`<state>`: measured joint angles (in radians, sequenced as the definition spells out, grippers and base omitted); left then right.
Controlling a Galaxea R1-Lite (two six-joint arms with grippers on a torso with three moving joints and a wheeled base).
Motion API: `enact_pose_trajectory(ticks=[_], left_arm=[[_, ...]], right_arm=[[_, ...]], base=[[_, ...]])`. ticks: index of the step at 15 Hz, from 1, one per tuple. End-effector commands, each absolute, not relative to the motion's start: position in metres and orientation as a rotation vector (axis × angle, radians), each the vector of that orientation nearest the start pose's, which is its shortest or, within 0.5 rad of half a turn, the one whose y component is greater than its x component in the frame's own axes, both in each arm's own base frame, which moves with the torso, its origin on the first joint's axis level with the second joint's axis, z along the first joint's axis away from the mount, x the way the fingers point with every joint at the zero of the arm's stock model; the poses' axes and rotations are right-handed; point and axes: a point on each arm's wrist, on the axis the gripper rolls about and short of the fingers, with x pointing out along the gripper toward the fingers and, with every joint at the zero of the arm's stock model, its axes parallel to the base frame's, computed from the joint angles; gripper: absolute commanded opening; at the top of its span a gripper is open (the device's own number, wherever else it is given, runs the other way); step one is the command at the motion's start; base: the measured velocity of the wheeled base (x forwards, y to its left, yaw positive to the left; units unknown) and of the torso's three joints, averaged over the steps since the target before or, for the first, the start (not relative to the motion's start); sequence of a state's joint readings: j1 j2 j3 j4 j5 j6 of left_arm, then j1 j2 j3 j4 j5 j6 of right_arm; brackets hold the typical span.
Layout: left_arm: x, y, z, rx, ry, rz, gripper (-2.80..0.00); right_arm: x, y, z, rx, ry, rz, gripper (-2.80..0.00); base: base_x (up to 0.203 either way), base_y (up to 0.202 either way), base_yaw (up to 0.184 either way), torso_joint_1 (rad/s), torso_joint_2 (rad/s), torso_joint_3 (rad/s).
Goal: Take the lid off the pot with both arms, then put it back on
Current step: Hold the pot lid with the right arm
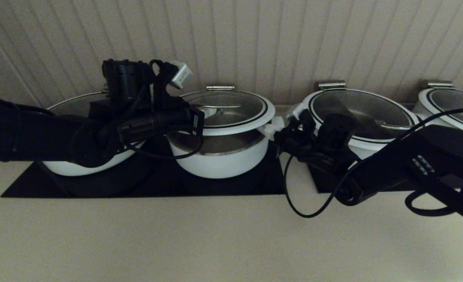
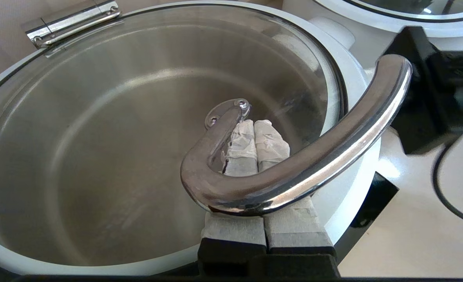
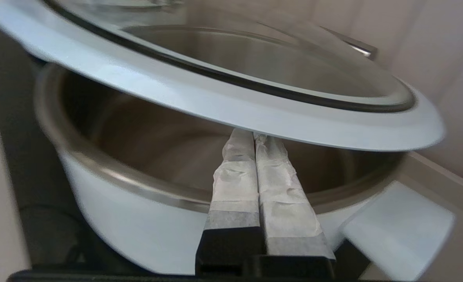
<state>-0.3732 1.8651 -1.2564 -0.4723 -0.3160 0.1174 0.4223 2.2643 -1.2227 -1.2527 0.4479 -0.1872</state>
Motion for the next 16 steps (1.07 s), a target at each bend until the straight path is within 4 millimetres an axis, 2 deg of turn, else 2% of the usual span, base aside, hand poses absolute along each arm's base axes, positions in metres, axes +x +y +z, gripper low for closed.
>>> enact_pose_trajectory(ticks=[1,5,12,16], left_arm=[[0.345,-0.143,0.236,0.117,0.093,-0.695,-2.8],[0.343,-0.142,0.237,0.117,0.092,-0.696,-2.8],[0.334,-0.135,0.235,0.128,0.105,-0.69,-2.8],[0.328,-0.131,0.244,0.128,0.093,-0.686,-2.8]], right_arm=[[0.409,0.189,0.14,-0.181,-0.324,0.833,-2.8],[0.421,0.188,0.149,-0.182,-0.366,0.783,-2.8],[0.421,0.189,0.15,-0.183,-0.366,0.783,-2.8],[0.421,0.189,0.15,-0.186,-0.37,0.782,-2.8]], base=[[0.0,0.0,0.0,0.0,0.0,0.0],[0.0,0.0,0.0,0.0,0.0,0.0],[0.0,0.0,0.0,0.0,0.0,0.0],[0.0,0.0,0.0,0.0,0.0,0.0]])
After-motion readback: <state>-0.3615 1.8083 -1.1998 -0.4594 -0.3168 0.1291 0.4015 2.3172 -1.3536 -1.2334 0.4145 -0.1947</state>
